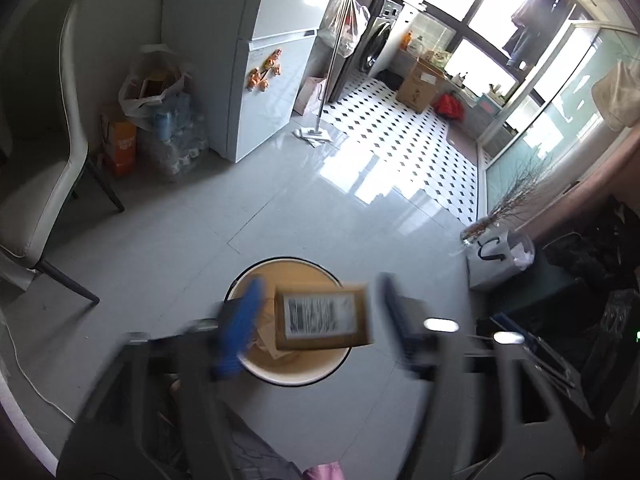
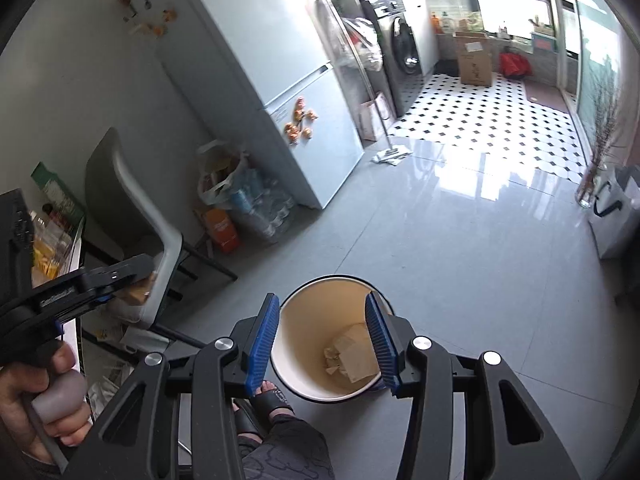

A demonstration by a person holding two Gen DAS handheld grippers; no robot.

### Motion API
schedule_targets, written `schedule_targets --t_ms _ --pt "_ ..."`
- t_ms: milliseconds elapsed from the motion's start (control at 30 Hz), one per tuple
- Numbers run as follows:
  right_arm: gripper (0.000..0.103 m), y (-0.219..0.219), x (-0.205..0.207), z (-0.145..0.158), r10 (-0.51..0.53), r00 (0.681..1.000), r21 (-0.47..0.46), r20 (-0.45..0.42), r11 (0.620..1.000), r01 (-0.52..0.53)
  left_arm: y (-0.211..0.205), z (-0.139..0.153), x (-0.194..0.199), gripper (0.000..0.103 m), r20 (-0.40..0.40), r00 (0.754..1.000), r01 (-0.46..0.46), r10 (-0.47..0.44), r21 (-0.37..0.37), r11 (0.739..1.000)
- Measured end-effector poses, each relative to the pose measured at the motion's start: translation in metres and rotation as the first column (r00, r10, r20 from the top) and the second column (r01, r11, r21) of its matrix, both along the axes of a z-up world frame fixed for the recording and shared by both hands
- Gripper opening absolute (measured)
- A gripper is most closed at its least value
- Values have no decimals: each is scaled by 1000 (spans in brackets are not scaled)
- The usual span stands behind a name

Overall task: Collect trash
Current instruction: 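Carry the box and paper over the floor bin and open both grippers, then move both grippers back over the table trash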

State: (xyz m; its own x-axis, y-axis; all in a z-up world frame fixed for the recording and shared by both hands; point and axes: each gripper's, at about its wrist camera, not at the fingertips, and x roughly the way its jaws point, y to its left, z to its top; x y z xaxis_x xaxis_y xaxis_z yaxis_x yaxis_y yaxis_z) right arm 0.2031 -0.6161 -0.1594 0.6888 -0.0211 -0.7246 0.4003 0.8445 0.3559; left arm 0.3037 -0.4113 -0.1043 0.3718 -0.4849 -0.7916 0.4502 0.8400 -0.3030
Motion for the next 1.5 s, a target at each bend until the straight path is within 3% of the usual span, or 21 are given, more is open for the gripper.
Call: schedule_targets --t_ms 133,333,600,733,1033,1500 --pt "45 -1 -3 -1 2 1000 5 3 1000 -2 5 12 -7 91 57 998 13 -13 -3 1000" --pt "50 20 3 1 53 998 17 15 998 -53 60 26 -10 94 61 993 -97 98 -27 995" --pt "85 75 14 20 142 987 1 71 990 -142 147 49 -38 97 102 966 -233 240 -71 970" --pt "92 99 16 33 178 980 -10 93 984 -178 180 61 -50 97 128 950 -276 285 -84 958" --pt "94 166 21 58 304 944 -21 132 953 -304 270 82 -89 97 179 885 -415 430 -116 902" --pt "94 274 24 86 479 864 -72 156 878 -473 391 82 -139 97 202 771 -584 604 -154 797"
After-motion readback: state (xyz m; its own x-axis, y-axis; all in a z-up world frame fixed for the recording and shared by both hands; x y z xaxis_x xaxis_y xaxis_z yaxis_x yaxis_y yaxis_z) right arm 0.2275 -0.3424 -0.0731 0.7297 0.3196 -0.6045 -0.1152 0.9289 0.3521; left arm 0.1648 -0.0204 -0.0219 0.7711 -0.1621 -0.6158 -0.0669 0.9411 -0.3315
